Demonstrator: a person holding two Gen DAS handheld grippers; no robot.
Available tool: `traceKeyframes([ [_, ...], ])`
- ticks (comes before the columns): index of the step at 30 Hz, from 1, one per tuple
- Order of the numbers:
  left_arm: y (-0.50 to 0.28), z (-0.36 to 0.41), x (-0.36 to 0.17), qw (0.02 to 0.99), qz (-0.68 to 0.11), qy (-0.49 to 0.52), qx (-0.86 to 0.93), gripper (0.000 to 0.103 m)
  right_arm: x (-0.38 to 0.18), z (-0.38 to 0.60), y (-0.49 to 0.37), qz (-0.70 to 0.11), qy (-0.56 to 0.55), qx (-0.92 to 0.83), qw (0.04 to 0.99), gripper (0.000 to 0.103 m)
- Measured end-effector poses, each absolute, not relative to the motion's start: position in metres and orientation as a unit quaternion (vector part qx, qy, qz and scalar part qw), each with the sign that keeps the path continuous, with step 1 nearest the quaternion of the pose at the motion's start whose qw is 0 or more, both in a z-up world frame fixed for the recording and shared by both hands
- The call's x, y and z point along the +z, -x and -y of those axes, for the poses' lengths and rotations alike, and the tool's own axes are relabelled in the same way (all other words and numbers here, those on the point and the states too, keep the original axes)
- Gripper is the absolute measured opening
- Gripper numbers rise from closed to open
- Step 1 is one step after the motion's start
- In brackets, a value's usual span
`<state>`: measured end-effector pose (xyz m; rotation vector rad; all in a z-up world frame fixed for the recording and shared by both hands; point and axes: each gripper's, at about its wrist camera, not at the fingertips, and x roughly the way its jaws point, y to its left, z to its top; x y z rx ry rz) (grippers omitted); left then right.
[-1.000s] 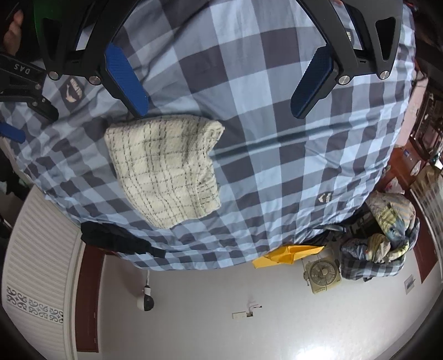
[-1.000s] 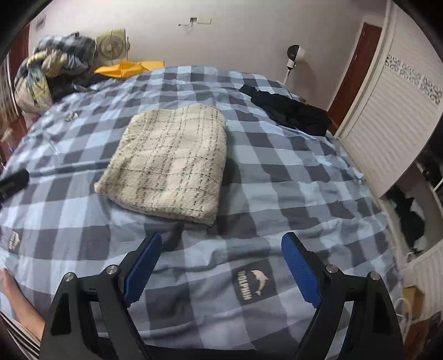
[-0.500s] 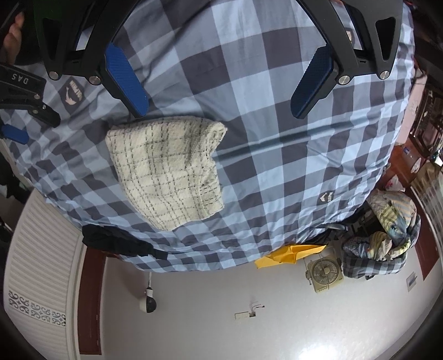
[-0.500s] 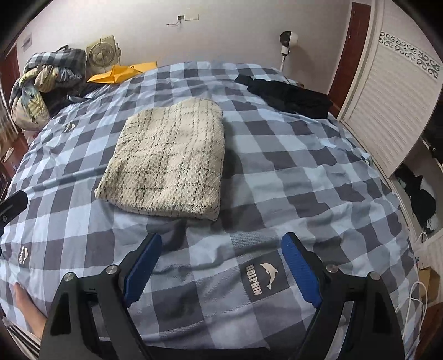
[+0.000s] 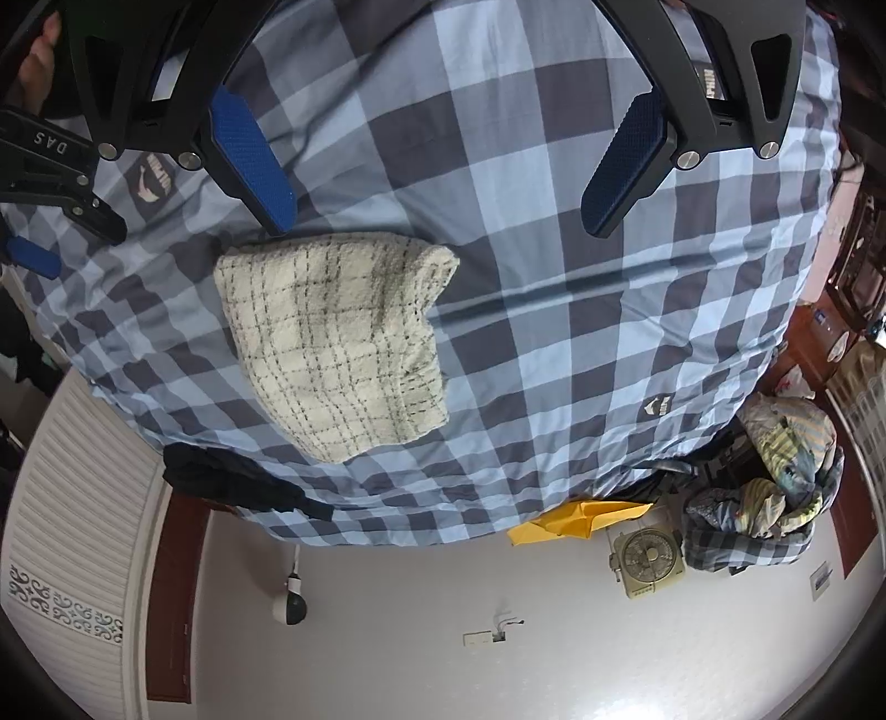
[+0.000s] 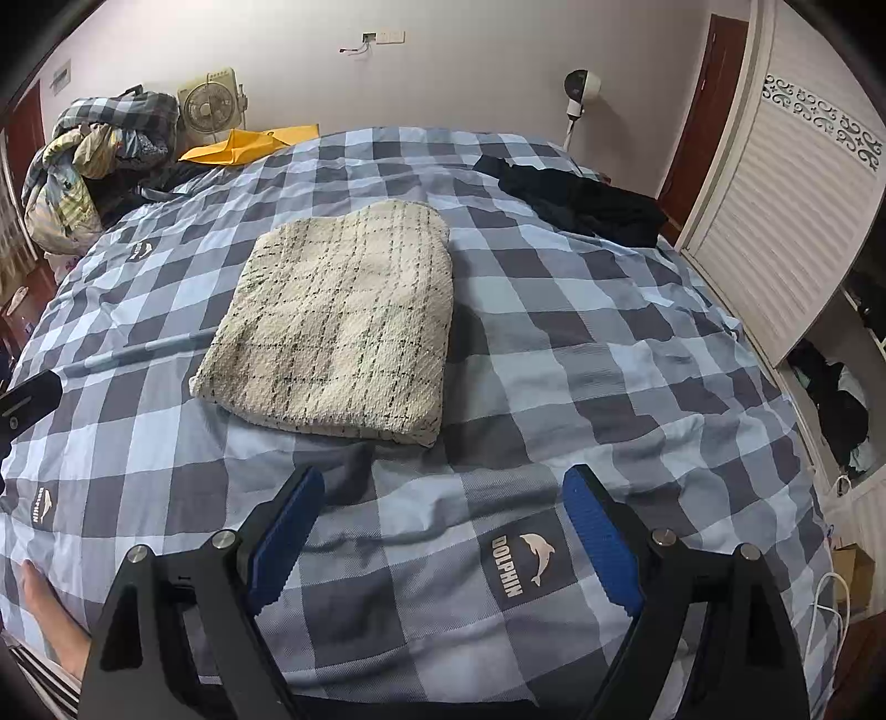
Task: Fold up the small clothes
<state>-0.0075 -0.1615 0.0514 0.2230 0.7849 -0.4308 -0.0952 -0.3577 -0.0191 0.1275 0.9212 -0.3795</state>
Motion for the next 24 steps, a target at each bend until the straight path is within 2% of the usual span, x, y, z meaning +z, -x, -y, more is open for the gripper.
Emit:
traceKeyframes([
  [24,0.013,0.1665,0.0534,0.892,-0.373,-0.134,-0.218,0.103,-0.0195,0.3566,0.0949,-0.443,-0.061,-0.183,0.875,0.086],
])
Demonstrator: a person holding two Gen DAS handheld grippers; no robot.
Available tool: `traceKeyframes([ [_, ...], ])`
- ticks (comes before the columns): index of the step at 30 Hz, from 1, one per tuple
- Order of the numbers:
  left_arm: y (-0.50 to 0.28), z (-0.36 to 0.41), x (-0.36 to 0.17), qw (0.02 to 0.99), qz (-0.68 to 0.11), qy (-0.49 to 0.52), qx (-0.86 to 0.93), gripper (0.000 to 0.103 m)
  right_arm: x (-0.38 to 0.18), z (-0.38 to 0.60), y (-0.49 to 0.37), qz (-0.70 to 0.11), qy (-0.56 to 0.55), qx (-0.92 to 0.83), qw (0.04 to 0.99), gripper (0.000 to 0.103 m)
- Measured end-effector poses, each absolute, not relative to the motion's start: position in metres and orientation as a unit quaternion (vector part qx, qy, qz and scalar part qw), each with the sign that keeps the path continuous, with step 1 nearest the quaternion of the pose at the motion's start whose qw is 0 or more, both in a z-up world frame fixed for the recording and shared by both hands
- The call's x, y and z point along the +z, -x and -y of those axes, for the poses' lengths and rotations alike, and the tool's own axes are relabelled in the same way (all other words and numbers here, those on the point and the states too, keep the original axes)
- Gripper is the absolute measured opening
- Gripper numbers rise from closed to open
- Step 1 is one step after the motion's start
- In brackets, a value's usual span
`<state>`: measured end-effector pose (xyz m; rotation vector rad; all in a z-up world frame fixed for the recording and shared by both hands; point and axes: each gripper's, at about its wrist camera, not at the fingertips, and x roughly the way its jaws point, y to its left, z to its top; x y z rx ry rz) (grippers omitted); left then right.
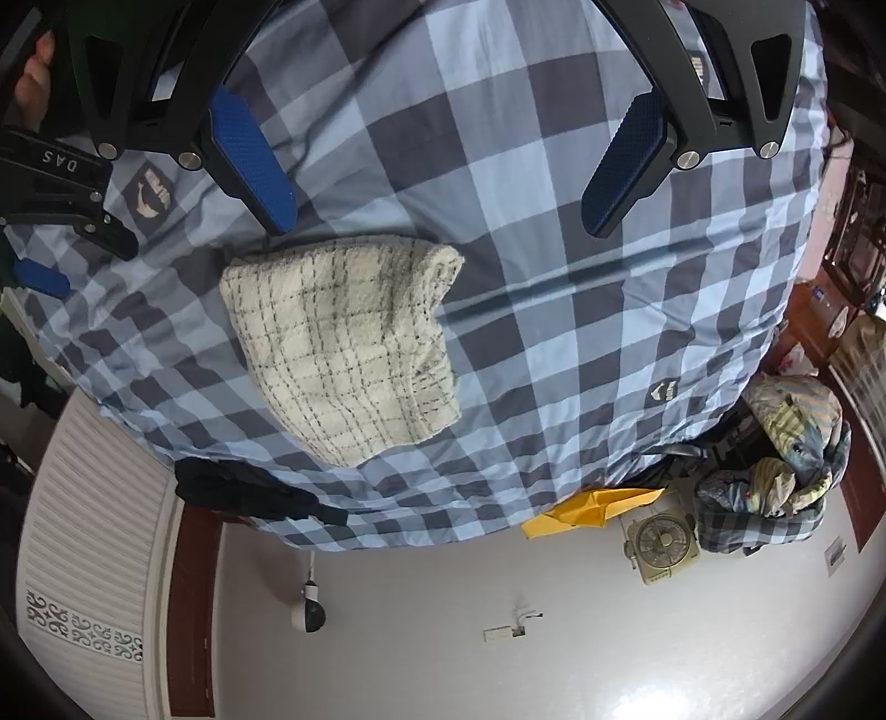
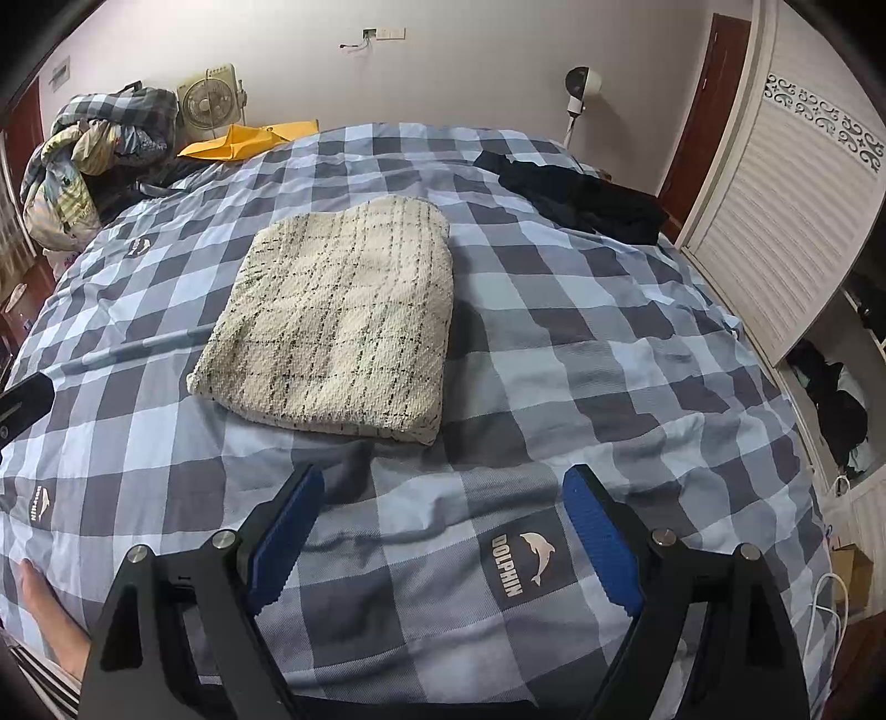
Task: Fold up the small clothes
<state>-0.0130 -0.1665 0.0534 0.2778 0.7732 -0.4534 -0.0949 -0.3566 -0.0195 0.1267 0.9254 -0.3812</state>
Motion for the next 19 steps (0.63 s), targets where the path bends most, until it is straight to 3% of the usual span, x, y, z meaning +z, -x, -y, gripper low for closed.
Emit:
traceKeyframes([
  [19,0.0123,0.1606,0.0487,0.897,-0.361,-0.126,-0.221,0.103,-0.0192,0.3596,0.0945,-0.44,-0.061,-0.181,0.877,0.086],
])
